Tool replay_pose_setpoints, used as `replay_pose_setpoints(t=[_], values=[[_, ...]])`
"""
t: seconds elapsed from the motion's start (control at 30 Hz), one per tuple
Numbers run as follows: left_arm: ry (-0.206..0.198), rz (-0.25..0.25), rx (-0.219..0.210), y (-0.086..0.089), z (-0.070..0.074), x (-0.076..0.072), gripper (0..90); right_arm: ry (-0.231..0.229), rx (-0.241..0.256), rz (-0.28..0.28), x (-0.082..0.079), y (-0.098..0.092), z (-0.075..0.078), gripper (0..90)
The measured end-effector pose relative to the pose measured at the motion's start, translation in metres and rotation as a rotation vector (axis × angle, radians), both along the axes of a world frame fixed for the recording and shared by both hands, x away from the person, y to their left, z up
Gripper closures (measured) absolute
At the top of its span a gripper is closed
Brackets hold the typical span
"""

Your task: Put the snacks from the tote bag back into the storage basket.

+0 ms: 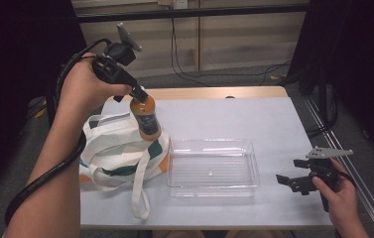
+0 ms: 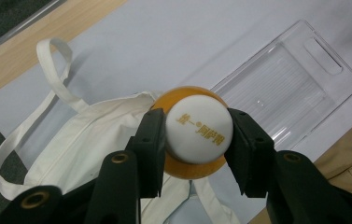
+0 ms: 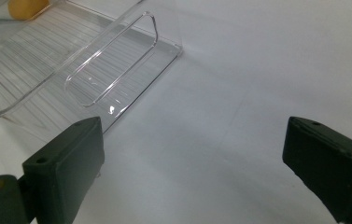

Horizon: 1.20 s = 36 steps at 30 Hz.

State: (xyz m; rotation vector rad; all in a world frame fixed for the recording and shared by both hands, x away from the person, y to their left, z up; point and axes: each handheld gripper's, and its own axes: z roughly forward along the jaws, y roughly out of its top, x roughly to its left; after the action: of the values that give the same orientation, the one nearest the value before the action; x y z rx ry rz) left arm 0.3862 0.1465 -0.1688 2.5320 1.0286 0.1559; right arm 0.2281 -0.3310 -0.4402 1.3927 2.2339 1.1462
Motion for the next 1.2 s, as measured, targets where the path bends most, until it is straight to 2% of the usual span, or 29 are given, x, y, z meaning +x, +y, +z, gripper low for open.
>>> replay_pose_setpoints(t=[0.3,0.4,0.47,0.5,0.73,0.83,1.2], values=[[0.004,-0.023,-0.007,-0.012,0.000,0.001,59.4,0.002,0.004,0.001,0.000,0.000,0.000,5.0],[-0.009,-0.024,-0.009,-0.016,-0.002,0.001,59.4,0.002,0.002,0.003,0.000,0.000,0.000,5.1],[-0.007,-0.035,0.004,-0.018,-0.001,0.001,59.3,0.001,0.003,0.001,0.000,-0.001,0.000,5.0],[-0.010,-0.037,-0.005,-0.020,-0.002,0.001,59.4,0.001,0.003,0.001,0.000,-0.001,0.000,5.1],[0.005,-0.055,-0.001,-0.027,-0.003,0.000,59.3,0.004,0.004,0.002,0.000,0.000,0.000,5.1],[0.015,-0.075,0.018,-0.029,-0.004,0.000,59.3,0.000,0.004,0.003,0.000,-0.001,0.000,5.0],[0.039,-0.104,0.008,-0.039,-0.010,-0.001,59.3,0.000,0.005,0.003,0.000,-0.001,0.000,5.1]])
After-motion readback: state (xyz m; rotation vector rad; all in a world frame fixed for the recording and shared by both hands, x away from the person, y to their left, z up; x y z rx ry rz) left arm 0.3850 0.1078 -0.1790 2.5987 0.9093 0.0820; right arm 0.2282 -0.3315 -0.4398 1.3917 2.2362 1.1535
